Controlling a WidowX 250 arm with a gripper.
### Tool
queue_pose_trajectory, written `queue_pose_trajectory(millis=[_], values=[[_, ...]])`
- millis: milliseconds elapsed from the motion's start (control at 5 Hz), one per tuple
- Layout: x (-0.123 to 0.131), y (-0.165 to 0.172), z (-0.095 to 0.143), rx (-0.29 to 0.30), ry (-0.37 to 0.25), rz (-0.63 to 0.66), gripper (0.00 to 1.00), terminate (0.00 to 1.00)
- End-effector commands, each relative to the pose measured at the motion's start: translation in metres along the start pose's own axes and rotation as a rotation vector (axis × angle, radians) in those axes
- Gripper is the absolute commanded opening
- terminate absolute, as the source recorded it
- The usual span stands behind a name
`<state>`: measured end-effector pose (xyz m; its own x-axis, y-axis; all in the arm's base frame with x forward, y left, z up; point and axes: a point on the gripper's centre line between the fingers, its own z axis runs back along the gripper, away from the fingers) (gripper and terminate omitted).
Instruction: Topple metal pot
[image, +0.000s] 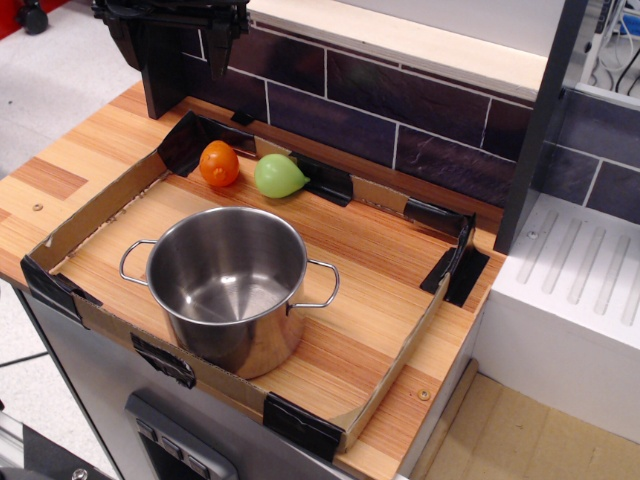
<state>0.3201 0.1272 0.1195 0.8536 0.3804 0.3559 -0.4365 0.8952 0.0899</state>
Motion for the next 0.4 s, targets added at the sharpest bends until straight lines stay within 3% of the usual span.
queue_pose_trajectory(millis=[0,200], values=[[0.0,0.0,0.0,0.0,0.0,0.0,1.0,0.0],[-0.005,-0.012,0.023,-0.028,0.064,-0.03,1.0,0.0]])
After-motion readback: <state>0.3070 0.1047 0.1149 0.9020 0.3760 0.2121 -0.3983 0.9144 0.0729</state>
